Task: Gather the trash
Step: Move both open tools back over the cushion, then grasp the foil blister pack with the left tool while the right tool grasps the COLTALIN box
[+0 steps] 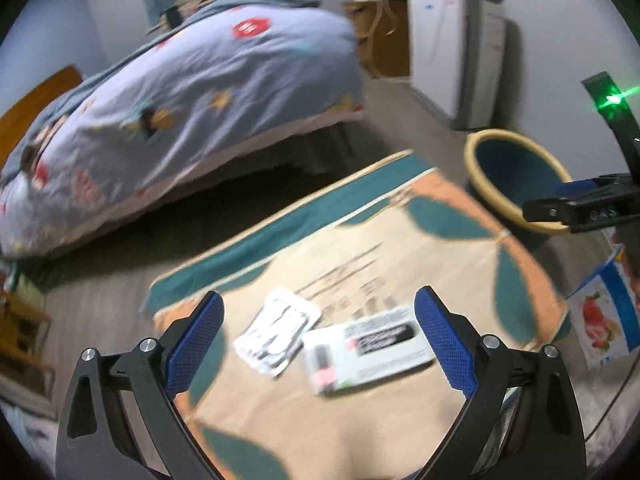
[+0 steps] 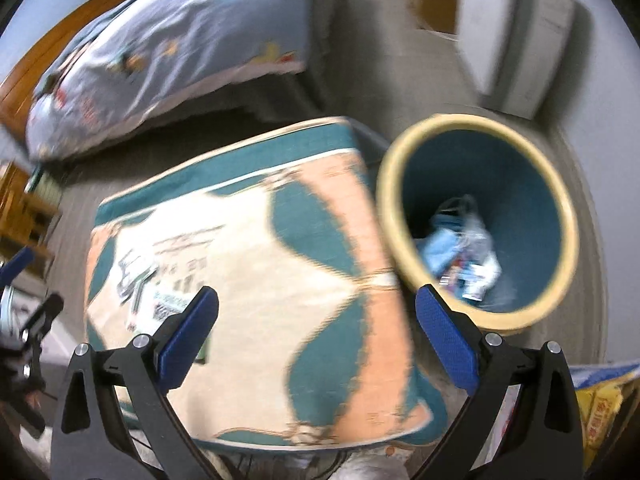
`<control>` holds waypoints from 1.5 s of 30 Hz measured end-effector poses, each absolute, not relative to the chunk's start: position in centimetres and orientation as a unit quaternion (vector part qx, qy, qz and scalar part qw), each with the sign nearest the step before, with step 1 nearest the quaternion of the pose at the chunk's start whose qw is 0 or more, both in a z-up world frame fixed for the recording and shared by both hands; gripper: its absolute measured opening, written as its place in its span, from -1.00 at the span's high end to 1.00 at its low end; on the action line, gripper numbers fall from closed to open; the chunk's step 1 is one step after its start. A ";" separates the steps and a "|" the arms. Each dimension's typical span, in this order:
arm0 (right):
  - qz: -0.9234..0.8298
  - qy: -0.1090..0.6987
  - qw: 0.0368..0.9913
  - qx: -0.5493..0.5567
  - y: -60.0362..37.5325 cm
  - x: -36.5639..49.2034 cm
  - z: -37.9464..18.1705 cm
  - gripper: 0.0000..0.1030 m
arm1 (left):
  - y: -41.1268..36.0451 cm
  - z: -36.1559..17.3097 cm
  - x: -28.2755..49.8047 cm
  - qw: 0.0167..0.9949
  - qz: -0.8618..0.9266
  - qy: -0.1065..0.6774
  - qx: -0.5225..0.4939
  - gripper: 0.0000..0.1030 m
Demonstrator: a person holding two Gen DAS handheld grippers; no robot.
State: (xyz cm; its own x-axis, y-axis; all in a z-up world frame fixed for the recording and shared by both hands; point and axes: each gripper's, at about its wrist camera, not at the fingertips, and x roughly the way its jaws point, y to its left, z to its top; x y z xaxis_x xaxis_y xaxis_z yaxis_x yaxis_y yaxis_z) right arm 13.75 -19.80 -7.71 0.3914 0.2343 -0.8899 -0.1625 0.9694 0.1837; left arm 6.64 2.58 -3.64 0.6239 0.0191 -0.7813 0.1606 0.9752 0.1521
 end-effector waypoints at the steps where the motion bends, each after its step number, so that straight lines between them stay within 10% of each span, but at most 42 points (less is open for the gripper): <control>1: 0.129 0.540 0.831 0.029 -19.0 13.7 -7.8 -0.89 | 3.3 -3.7 6.5 0.895 -0.034 0.432 0.103 -0.85; 34: 0.363 0.528 0.702 -0.311 1.6 10.5 -19.0 -0.88 | 14.7 -7.7 9.1 0.876 0.021 0.481 -0.019 -0.85; 45: 0.353 0.566 0.693 -0.272 3.2 11.4 -20.0 -0.86 | 16.0 -9.3 9.4 0.864 0.031 0.501 -0.031 -0.85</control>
State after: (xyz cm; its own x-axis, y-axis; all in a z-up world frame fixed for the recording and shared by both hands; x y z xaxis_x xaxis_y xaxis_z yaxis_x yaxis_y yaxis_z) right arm 11.38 3.25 -20.05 0.1096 0.1817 -0.9772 -0.7983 0.6019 0.0223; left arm 9.36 16.00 -9.34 0.4956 0.0224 -0.8682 -0.0847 0.9961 -0.0227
